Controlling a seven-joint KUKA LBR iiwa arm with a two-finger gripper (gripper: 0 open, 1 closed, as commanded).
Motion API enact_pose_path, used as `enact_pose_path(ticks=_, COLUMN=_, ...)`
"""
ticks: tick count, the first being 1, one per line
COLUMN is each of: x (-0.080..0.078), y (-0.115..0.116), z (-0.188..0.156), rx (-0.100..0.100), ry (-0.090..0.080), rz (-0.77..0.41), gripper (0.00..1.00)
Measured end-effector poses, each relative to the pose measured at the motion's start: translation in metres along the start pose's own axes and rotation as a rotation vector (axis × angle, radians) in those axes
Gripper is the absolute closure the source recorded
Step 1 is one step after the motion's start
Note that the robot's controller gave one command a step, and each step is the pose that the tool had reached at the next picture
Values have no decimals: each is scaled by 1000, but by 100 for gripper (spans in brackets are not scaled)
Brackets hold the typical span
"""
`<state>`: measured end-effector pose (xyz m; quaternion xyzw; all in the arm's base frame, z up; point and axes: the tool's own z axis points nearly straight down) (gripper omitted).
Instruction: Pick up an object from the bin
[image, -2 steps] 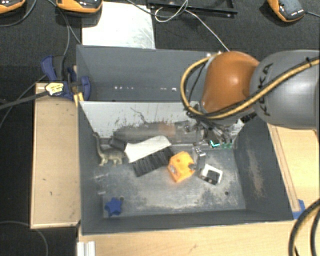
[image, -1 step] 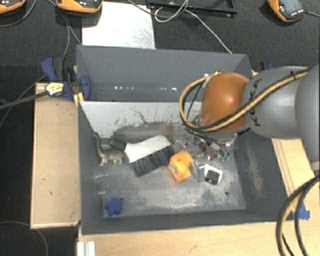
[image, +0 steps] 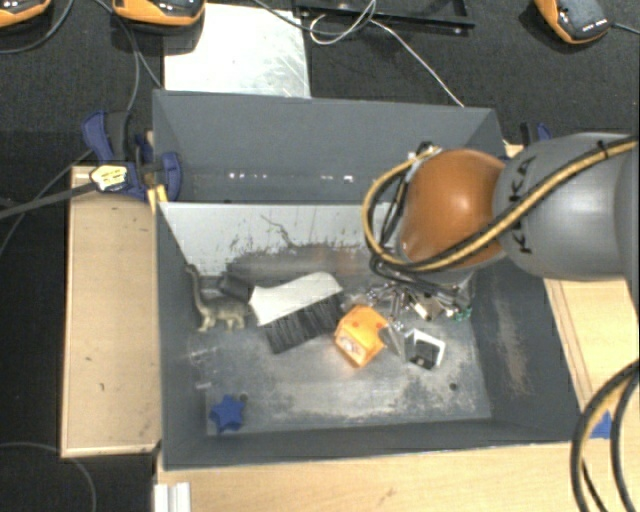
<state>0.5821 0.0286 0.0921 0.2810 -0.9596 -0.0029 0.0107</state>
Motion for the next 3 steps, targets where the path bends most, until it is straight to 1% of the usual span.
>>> enact_pose_path(ticks=1, x=0, y=0, z=0, rx=0, ry=0, rz=2, gripper=100)
enact_pose_path(ticks=2, x=-1, y=-5, z=12, rx=-8, ry=15, rz=-45, gripper=100)
enact_pose_path(ticks=3, x=1, y=-3, z=11, rx=-3, ry=5, rz=-47, gripper=100)
